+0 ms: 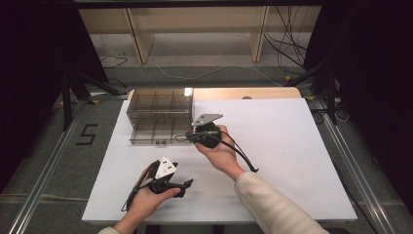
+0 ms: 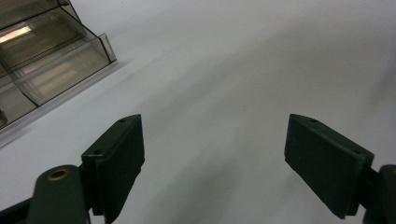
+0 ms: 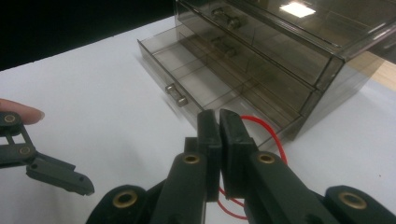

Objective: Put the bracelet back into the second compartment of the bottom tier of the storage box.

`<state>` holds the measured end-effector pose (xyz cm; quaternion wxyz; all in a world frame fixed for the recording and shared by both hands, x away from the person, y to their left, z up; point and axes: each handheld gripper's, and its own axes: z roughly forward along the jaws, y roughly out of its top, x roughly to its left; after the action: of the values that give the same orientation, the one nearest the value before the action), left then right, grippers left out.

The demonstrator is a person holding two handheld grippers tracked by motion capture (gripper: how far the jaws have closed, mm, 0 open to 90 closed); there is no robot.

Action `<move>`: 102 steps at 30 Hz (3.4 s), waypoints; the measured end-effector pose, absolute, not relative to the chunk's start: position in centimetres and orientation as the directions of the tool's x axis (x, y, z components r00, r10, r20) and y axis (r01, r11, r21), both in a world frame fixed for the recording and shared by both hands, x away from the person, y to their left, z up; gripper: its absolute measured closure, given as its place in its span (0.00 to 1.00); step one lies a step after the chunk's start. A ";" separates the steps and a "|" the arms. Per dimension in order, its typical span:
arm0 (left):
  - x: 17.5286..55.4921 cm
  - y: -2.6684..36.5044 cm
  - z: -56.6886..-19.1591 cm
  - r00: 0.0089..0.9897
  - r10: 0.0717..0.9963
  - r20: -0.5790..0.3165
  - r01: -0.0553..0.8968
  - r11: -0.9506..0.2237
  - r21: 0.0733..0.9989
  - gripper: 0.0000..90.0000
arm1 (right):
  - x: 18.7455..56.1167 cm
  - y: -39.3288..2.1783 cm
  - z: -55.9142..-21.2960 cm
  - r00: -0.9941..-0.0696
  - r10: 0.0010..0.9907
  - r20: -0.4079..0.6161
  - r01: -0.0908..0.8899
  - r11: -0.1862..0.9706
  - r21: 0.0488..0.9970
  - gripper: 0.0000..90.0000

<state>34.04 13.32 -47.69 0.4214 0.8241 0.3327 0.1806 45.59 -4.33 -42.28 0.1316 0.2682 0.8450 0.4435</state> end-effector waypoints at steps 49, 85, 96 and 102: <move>33.9 13.5 -47.7 0.713 0.701 0.014 0.397 -0.420 0.816 0.24 | 49.1 1.8 -42.7 -0.856 0.516 0.032 0.332 0.503 0.798 0.98; 33.9 13.5 -47.7 0.714 0.700 0.018 0.395 -0.424 0.815 0.24 | 51.3 4.5 -43.9 -0.859 0.509 0.059 0.358 0.514 0.780 0.98; 33.9 13.5 -47.7 0.713 0.700 0.020 0.396 -0.426 0.814 0.24 | 52.1 5.1 -44.6 -0.858 0.510 0.067 0.374 0.528 0.762 0.97; 33.9 13.6 -47.7 0.712 0.702 0.020 0.396 -0.425 0.814 0.24 | 52.4 5.3 -44.9 -0.858 0.508 0.078 0.381 0.528 0.759 0.97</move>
<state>33.91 13.55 -47.69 0.4202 0.8243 0.3330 0.1820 52.41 5.35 -44.91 0.0762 0.2553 0.8707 0.4134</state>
